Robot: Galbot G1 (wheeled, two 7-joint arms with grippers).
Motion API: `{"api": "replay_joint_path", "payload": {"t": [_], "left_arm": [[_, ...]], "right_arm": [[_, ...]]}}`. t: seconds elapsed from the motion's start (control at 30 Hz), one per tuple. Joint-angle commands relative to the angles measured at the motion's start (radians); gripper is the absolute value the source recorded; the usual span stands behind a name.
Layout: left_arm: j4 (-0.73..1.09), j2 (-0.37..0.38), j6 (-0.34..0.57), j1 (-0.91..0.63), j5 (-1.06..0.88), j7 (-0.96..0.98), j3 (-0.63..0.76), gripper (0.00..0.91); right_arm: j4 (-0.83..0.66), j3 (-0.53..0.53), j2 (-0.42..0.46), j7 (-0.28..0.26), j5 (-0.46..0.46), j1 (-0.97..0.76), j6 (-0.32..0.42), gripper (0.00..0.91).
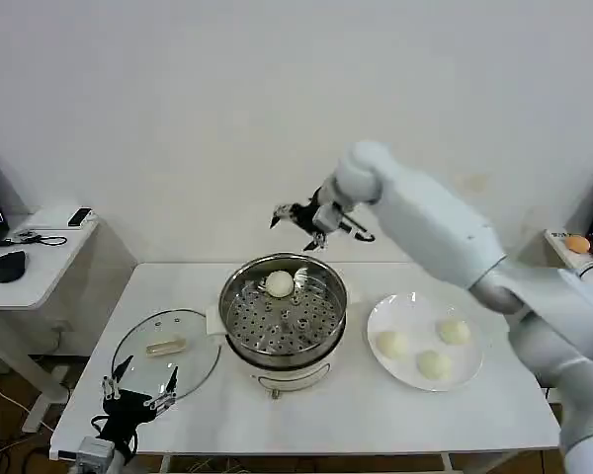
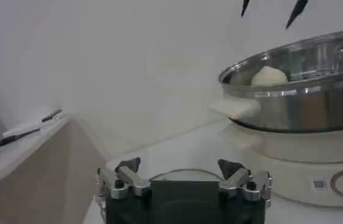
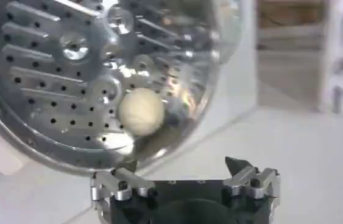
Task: Take steamed baozi put them in steamer then cover it.
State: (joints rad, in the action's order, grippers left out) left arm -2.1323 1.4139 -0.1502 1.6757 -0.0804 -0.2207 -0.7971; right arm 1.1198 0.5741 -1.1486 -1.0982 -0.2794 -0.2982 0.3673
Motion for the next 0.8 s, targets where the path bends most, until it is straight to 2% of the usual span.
{"api": "replay_joint_path", "payload": {"t": [0.03,0.07,0.1,0.13,0.2,0.33,0.43,0.57,0.8], "left_arm": [[-0.012,0.0,-0.001,0.008,0.014,0.0,-0.007,0.907],[-0.014,-0.001,-0.001,0.01,0.015,-0.001,-0.006,0.907],[-0.015,-0.002,-0.001,0.012,0.018,-0.001,-0.006,0.907],[-0.017,-0.003,-0.002,0.013,0.021,-0.001,-0.005,0.907],[-0.017,-0.006,-0.001,0.013,0.022,-0.001,-0.002,0.907],[-0.02,-0.015,-0.003,0.013,0.036,0.001,0.002,0.907],[-0.017,-0.017,-0.003,0.011,0.045,0.013,0.005,0.907],[-0.022,-0.016,-0.003,0.017,0.051,0.03,0.006,0.907],[-0.041,-0.016,0.0,0.035,0.056,0.031,0.01,0.907]], "right_arm": [[0.041,-0.012,0.155,-0.044,0.28,-0.064,-0.295,0.907],[0.05,-0.009,0.183,-0.062,0.294,-0.068,-0.36,0.907],[0.052,-0.006,0.189,-0.064,0.298,-0.068,-0.383,0.907],[0.061,0.0,0.226,-0.078,0.323,-0.062,-0.452,0.907],[0.077,0.0,0.263,-0.075,0.316,-0.042,-0.505,0.907],[0.147,0.011,0.351,-0.13,0.339,0.026,-0.653,0.907],[0.155,0.039,0.38,-0.155,0.343,0.066,-0.711,0.907],[0.137,0.047,0.384,-0.178,0.307,0.121,-0.726,0.907],[0.097,0.061,0.349,-0.191,0.249,0.184,-0.708,0.907]]}}
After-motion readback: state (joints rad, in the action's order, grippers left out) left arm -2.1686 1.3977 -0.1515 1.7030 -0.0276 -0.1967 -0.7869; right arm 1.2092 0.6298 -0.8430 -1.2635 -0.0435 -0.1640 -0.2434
